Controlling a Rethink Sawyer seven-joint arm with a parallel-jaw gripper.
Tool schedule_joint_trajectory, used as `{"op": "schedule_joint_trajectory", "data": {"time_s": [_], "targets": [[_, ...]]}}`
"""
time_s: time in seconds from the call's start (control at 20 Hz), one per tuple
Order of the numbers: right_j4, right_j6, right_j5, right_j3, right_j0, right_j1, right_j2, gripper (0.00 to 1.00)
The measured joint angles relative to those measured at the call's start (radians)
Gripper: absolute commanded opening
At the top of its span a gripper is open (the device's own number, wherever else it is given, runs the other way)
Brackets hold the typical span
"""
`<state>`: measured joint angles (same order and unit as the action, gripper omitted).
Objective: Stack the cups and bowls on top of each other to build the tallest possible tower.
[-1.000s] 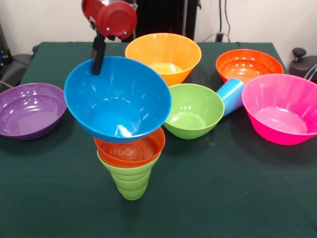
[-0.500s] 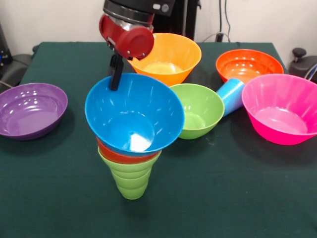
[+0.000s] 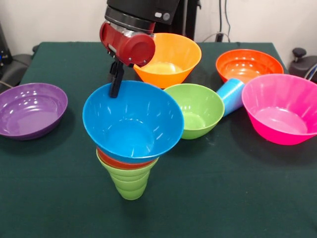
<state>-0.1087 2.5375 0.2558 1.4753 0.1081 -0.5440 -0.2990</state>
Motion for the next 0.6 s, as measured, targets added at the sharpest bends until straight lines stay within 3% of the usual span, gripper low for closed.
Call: {"op": "schedule_joint_trajectory", "data": {"time_s": [0.6], "targets": [[0.000, 0.000, 0.000, 0.000, 0.017, -0.007, 0.000, 0.00]]}}
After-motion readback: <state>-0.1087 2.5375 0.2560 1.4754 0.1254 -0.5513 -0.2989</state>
